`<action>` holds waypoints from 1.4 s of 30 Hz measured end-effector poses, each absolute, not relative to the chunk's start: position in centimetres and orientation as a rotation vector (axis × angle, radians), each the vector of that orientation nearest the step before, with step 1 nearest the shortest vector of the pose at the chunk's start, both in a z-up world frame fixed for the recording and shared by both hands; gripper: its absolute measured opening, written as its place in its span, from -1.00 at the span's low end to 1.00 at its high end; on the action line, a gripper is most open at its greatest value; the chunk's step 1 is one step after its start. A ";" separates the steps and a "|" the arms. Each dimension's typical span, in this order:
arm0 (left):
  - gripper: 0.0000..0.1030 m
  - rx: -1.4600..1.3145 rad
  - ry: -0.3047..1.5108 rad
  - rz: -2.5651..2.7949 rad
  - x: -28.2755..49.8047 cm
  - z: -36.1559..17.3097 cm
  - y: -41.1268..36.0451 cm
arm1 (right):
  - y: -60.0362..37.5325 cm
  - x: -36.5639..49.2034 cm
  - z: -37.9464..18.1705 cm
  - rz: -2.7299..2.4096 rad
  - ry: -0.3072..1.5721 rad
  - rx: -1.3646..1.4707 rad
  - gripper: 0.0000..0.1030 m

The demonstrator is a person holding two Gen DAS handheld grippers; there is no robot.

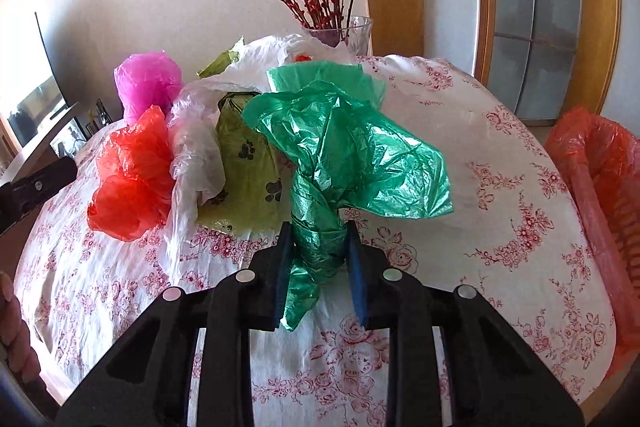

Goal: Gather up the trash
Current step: 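Grasp the large orange bag with the left tool while the right tool holds the green bag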

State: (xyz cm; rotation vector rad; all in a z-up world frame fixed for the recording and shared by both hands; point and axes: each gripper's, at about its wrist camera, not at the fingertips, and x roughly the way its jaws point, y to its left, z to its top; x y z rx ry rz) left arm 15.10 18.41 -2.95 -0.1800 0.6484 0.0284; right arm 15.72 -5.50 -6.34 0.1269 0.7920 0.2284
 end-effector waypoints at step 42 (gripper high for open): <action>-0.96 -0.175 0.601 -0.200 12.5 -1.2 15.5 | -10.7 11.0 -3.1 0.196 0.709 0.190 -0.49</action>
